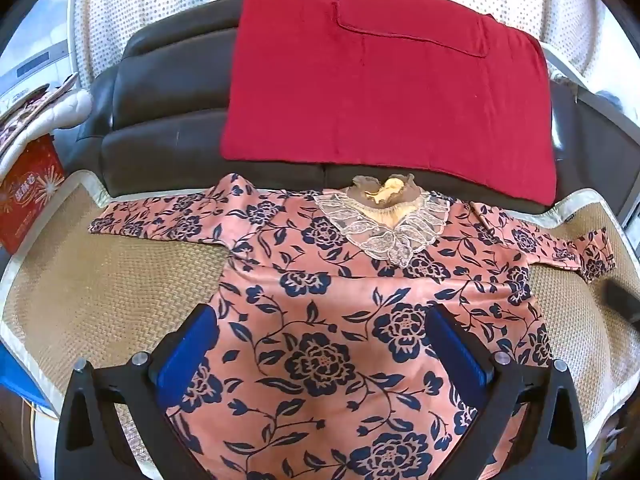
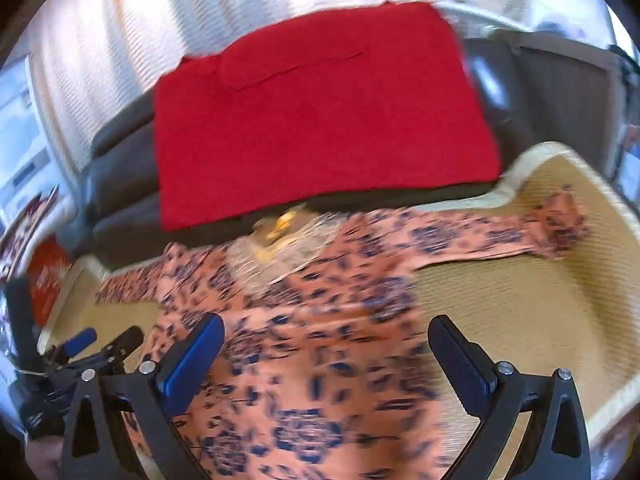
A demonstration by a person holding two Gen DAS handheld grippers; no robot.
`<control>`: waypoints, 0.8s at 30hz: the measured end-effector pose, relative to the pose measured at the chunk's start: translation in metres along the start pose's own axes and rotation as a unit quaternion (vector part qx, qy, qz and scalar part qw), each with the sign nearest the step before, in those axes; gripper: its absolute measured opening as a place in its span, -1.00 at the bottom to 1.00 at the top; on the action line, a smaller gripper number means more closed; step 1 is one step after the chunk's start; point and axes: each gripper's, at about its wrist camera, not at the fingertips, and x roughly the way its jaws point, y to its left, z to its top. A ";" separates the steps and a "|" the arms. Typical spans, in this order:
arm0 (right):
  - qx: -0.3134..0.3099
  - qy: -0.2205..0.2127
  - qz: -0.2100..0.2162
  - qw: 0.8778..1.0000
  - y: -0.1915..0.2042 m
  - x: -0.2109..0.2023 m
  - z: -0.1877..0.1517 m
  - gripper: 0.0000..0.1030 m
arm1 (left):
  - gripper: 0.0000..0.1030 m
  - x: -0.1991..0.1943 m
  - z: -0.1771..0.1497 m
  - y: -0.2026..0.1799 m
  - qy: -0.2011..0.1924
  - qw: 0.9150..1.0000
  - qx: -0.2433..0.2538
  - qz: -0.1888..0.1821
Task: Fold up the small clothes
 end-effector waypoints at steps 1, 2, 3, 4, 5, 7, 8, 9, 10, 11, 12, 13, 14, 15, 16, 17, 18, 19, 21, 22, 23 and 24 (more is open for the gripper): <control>-0.006 0.008 0.005 1.000 0.011 0.010 -0.003 1.00 | 1.00 -0.001 0.000 0.002 -0.002 1.000 -0.001 0.003; -0.014 0.019 0.006 1.000 0.022 0.022 -0.006 1.00 | 1.00 -0.002 0.000 0.004 -0.003 1.000 -0.004 0.005; -0.022 0.026 0.006 0.999 0.030 0.029 -0.009 1.00 | 1.00 -0.002 0.000 0.005 -0.003 1.000 -0.007 0.006; -0.030 0.030 0.003 0.999 0.038 0.035 -0.011 1.00 | 1.00 -0.003 0.000 0.008 -0.002 1.000 -0.007 0.007; -0.035 0.031 0.001 0.999 0.043 0.040 -0.013 1.00 | 1.00 -0.003 -0.001 0.008 -0.002 1.000 -0.009 0.008; -0.041 0.040 0.000 0.998 0.051 0.049 -0.017 1.00 | 1.00 -0.002 -0.003 0.006 0.000 1.000 -0.009 0.010; -0.041 0.046 -0.002 0.998 0.049 0.049 -0.017 1.00 | 1.00 -0.002 -0.003 0.004 0.001 1.000 -0.009 0.010; -0.042 0.048 -0.005 0.998 0.050 0.052 -0.018 1.00 | 1.00 -0.002 -0.004 0.002 0.002 1.000 -0.008 0.010; -0.043 0.050 -0.006 0.998 0.050 0.053 -0.019 1.00 | 1.00 -0.003 -0.001 0.009 0.004 1.000 -0.008 0.010; -0.045 0.052 -0.005 0.998 0.051 0.053 -0.019 1.00 | 1.00 -0.001 0.001 0.010 0.004 1.000 -0.012 0.009; -0.047 0.052 -0.007 0.998 0.051 0.053 -0.020 1.00 | 1.00 0.000 0.001 0.010 0.005 1.000 -0.011 0.008; -0.049 0.050 -0.011 0.997 0.051 0.053 -0.020 1.00 | 1.00 0.000 0.001 0.009 0.005 1.000 -0.011 0.007; -0.051 0.049 -0.014 0.997 0.051 0.052 -0.019 1.00 | 1.00 0.000 0.001 0.008 0.006 1.000 -0.009 0.007; -0.052 0.049 -0.014 0.997 0.051 0.053 -0.019 1.00 | 1.00 0.001 0.002 0.007 0.007 1.000 -0.008 0.008; -0.054 0.048 -0.013 0.997 0.049 0.055 -0.019 1.00 | 1.00 0.002 0.002 0.006 0.008 1.000 -0.008 0.008; -0.054 0.047 -0.014 0.997 0.049 0.055 -0.019 1.00 | 1.00 0.002 -0.001 0.006 0.007 1.000 -0.010 0.004; -0.054 0.047 -0.014 0.997 0.049 0.055 -0.018 1.00 | 1.00 0.002 -0.001 0.006 0.013 1.000 -0.013 0.001; -0.055 0.046 -0.015 0.997 0.048 0.057 -0.018 1.00 | 1.00 0.003 -0.001 0.006 0.016 1.000 -0.014 -0.002; -0.055 0.044 -0.017 0.997 0.048 0.057 -0.018 1.00 | 1.00 0.004 0.000 0.007 0.019 1.000 -0.016 -0.003; -0.055 0.044 -0.018 0.997 0.049 0.057 -0.018 1.00 | 1.00 0.004 -0.001 0.006 0.013 1.000 -0.015 -0.001; -0.056 0.044 -0.018 0.997 0.049 0.057 -0.018 1.00 | 1.00 0.004 -0.002 0.007 0.012 1.000 -0.014 0.000; -0.056 0.044 -0.018 0.997 0.049 0.057 -0.018 1.00 | 1.00 0.004 -0.002 0.007 0.010 1.000 -0.012 0.003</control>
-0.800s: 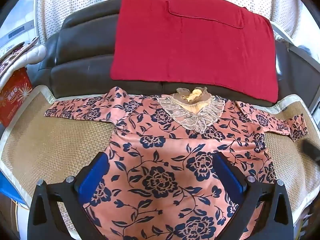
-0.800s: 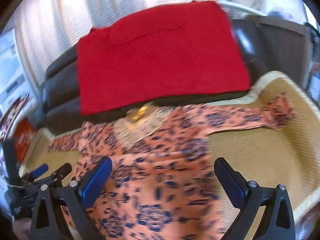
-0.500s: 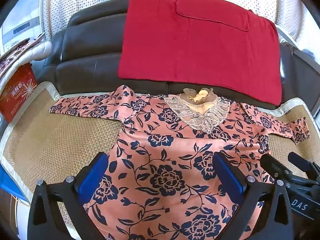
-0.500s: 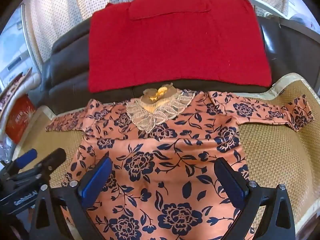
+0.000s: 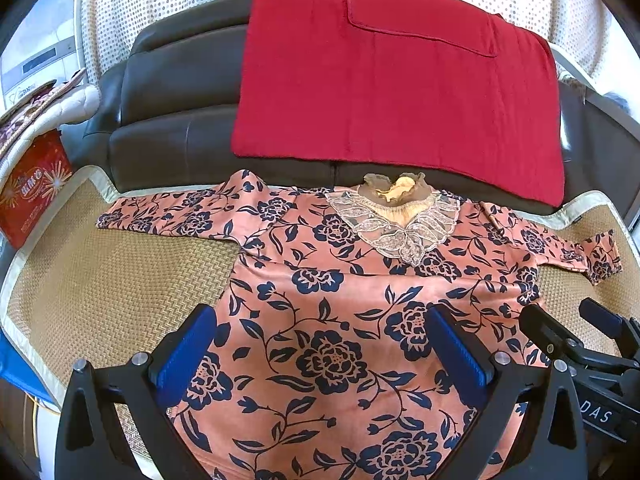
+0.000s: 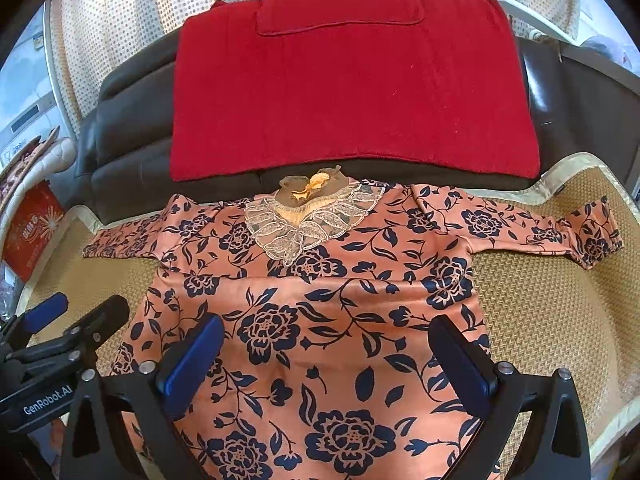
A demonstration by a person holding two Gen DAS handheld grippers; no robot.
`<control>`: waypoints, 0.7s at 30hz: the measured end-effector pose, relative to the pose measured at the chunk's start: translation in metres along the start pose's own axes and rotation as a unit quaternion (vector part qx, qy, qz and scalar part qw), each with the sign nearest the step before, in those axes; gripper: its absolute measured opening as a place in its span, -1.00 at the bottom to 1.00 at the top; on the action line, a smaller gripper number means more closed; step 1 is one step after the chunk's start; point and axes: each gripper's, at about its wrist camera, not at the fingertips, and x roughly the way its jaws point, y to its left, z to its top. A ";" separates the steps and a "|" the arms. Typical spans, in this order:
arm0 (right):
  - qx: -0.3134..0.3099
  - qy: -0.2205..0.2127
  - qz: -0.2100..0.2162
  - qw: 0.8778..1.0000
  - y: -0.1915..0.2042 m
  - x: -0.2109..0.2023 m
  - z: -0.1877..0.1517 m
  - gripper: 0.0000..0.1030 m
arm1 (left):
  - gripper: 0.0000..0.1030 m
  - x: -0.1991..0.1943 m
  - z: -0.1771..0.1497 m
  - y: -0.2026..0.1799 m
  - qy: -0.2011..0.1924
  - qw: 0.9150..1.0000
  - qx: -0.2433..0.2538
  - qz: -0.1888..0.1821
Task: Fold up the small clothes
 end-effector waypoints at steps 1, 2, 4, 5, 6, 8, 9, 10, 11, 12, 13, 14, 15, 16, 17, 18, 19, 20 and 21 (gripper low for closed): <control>0.000 -0.001 -0.002 1.000 0.000 -0.001 0.000 1.00 | 1.00 0.000 0.000 0.001 0.002 1.000 -0.001 -0.002; -0.003 -0.003 -0.005 1.000 0.000 0.000 0.001 1.00 | 1.00 0.000 0.000 0.001 0.001 1.000 0.001 0.001; -0.005 -0.004 -0.010 1.000 0.000 0.000 -0.001 1.00 | 1.00 0.000 0.000 0.001 0.002 1.000 0.001 0.004; -0.005 -0.004 -0.010 1.000 -0.001 0.001 -0.001 1.00 | 1.00 0.001 0.000 0.002 0.006 1.000 -0.001 0.003; -0.005 -0.004 -0.012 1.000 -0.001 0.001 -0.002 1.00 | 1.00 0.001 0.000 0.002 0.003 1.000 0.000 0.006; -0.005 -0.005 -0.017 1.000 -0.003 0.001 -0.002 1.00 | 1.00 0.001 0.001 0.002 0.002 1.000 0.001 0.010; -0.005 -0.006 -0.019 1.000 -0.004 0.001 -0.002 1.00 | 1.00 0.001 0.000 0.002 0.002 1.000 0.001 0.010; -0.004 -0.006 -0.022 1.000 -0.004 0.001 -0.002 1.00 | 1.00 0.002 0.001 0.002 0.002 1.000 -0.001 0.009; -0.002 -0.005 -0.023 1.000 -0.005 0.001 -0.002 1.00 | 1.00 0.002 0.001 0.002 0.002 1.000 -0.001 0.010; -0.001 -0.004 -0.024 1.000 -0.006 0.001 -0.001 1.00 | 1.00 0.003 0.001 0.003 0.004 1.000 0.000 0.009; 0.001 -0.005 -0.024 1.000 -0.006 0.001 -0.001 1.00 | 1.00 0.003 0.001 0.003 0.006 1.000 0.000 0.009; 0.001 -0.008 -0.026 1.000 -0.007 0.000 -0.001 1.00 | 1.00 0.003 0.000 0.002 0.006 1.000 0.001 0.010; 0.001 -0.009 -0.029 1.000 -0.006 -0.001 0.000 1.00 | 1.00 0.003 0.000 0.002 0.006 1.000 0.001 0.010; 0.000 -0.010 -0.029 1.000 -0.006 -0.001 0.000 1.00 | 1.00 0.003 0.000 0.002 0.006 1.000 0.001 0.008; 0.001 -0.011 -0.028 1.000 -0.006 -0.002 0.001 1.00 | 1.00 0.003 0.000 0.002 0.006 1.000 0.001 0.006; 0.002 -0.011 -0.028 1.000 -0.006 -0.003 0.001 1.00 | 1.00 0.003 -0.001 0.002 0.005 1.000 0.001 0.005; 0.002 -0.011 -0.028 1.000 -0.006 -0.003 0.002 1.00 | 1.00 0.003 -0.001 0.001 0.005 1.000 0.002 0.005; 0.002 -0.013 -0.029 1.000 -0.006 -0.003 0.002 1.00 | 1.00 0.004 -0.001 0.001 0.005 1.000 0.003 0.005; 0.003 -0.014 -0.028 1.000 -0.006 -0.004 0.003 1.00 | 1.00 0.004 0.000 0.000 0.012 1.000 0.008 0.009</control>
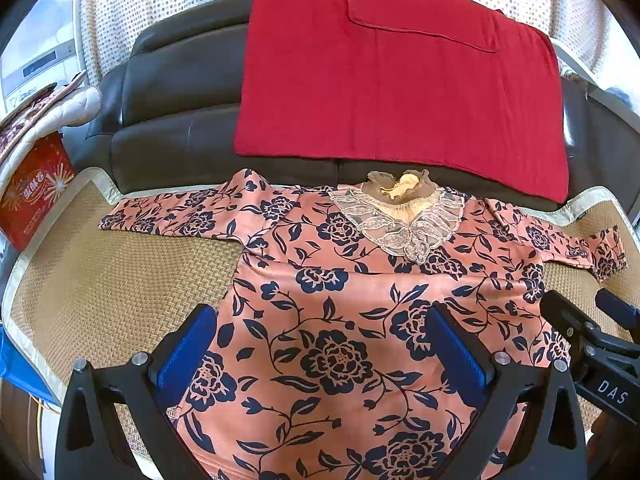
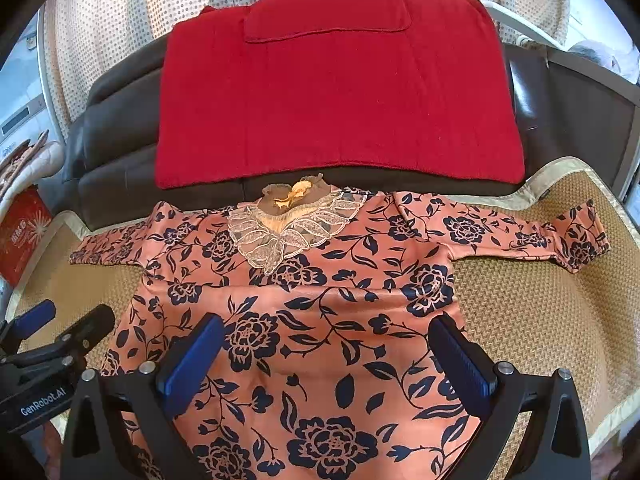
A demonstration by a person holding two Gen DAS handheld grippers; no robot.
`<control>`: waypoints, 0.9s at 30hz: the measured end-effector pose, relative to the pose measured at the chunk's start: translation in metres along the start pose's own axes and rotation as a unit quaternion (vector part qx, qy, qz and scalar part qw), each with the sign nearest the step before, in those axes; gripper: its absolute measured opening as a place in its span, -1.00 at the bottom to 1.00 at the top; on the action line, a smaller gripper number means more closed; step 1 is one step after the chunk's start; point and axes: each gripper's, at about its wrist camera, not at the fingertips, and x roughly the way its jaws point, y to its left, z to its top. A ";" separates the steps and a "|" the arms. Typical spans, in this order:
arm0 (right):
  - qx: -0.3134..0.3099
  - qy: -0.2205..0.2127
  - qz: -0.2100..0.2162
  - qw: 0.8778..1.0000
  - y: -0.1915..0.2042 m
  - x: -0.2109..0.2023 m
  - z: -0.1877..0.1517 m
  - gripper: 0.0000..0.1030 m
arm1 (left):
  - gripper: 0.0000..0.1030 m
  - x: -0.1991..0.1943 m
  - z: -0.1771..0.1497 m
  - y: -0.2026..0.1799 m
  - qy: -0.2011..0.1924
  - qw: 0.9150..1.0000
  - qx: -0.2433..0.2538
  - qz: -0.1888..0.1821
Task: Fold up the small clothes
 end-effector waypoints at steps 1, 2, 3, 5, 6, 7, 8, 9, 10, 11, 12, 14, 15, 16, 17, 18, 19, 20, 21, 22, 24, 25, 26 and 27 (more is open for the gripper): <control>0.001 -0.001 0.000 1.000 0.000 -0.001 0.000 1.00 | 1.00 0.000 0.000 -0.001 0.000 1.000 0.000 -0.001; 0.001 -0.002 0.001 1.000 -0.001 -0.001 0.001 1.00 | 1.00 0.000 0.000 -0.001 -0.001 1.000 0.001 0.000; 0.001 -0.002 0.001 1.000 -0.002 -0.001 0.001 1.00 | 1.00 0.000 0.000 -0.001 -0.002 1.000 0.000 -0.001; 0.001 -0.003 -0.001 1.000 -0.002 -0.001 0.001 1.00 | 1.00 -0.001 0.000 -0.002 -0.004 1.000 -0.001 -0.005; 0.002 -0.003 -0.001 1.000 -0.003 -0.002 0.002 1.00 | 1.00 -0.001 0.000 -0.002 -0.005 1.000 0.001 -0.004; 0.002 -0.004 -0.002 1.000 -0.003 -0.002 0.002 1.00 | 1.00 -0.001 0.000 -0.003 -0.004 1.000 0.005 0.000; 0.003 -0.005 -0.003 1.000 -0.004 -0.003 0.003 1.00 | 1.00 -0.001 0.000 -0.003 -0.003 1.000 0.007 0.001; 0.003 -0.006 -0.003 1.000 -0.005 -0.004 0.003 1.00 | 1.00 -0.001 0.000 -0.003 -0.003 1.000 0.007 0.000; 0.003 -0.006 -0.004 1.000 -0.005 -0.004 0.004 1.00 | 1.00 -0.001 0.000 -0.003 -0.003 1.000 0.006 -0.001; 0.002 -0.008 -0.006 1.000 -0.004 -0.005 0.004 1.00 | 1.00 -0.001 0.000 -0.003 -0.004 1.000 0.005 -0.002; 0.001 -0.008 -0.007 1.000 -0.004 -0.005 0.004 1.00 | 1.00 -0.001 0.000 -0.003 -0.004 1.000 0.004 -0.003; -0.001 -0.009 -0.008 1.000 -0.003 -0.006 0.005 1.00 | 1.00 -0.001 0.000 -0.003 -0.006 1.000 0.003 -0.006; -0.001 -0.009 -0.009 1.000 -0.003 -0.006 0.005 1.00 | 1.00 -0.002 0.000 -0.003 -0.004 1.000 0.008 -0.001; -0.001 -0.010 -0.008 1.000 -0.003 -0.007 0.005 1.00 | 1.00 -0.002 0.001 -0.002 -0.002 1.000 0.010 0.000; -0.001 -0.011 -0.008 1.000 -0.003 -0.007 0.006 1.00 | 1.00 -0.002 0.001 -0.002 -0.003 1.000 0.010 0.000; -0.002 -0.011 -0.008 1.000 -0.002 -0.008 0.006 1.00 | 1.00 -0.003 0.001 -0.002 -0.003 1.000 0.010 0.001; -0.002 -0.012 -0.008 1.000 -0.002 -0.008 0.007 1.00 | 1.00 -0.003 0.001 -0.002 -0.004 1.000 0.011 0.003; -0.003 -0.012 -0.008 1.000 -0.001 -0.008 0.008 1.00 | 1.00 -0.003 0.001 -0.002 -0.002 1.000 0.012 0.003; -0.004 -0.013 -0.007 1.000 -0.001 -0.008 0.008 1.00 | 1.00 -0.002 0.001 -0.002 -0.003 1.000 0.013 0.004; -0.005 -0.013 -0.007 1.000 -0.001 -0.008 0.008 1.00 | 1.00 -0.002 0.001 -0.001 -0.003 1.000 0.014 0.005; -0.004 -0.012 -0.002 1.000 -0.002 -0.007 0.008 1.00 | 1.00 0.002 0.000 0.000 0.000 1.000 0.015 0.002; -0.002 -0.010 0.005 1.000 -0.004 -0.006 0.007 1.00 | 1.00 0.005 -0.001 0.001 0.002 1.000 0.015 0.000; 0.006 -0.006 0.022 1.000 -0.008 -0.004 0.006 1.00 | 1.00 0.010 -0.003 0.003 0.007 1.000 0.012 -0.004; 0.020 -0.001 0.045 0.999 -0.017 -0.001 0.005 1.00 | 1.00 0.017 -0.006 0.007 0.013 1.000 0.009 -0.007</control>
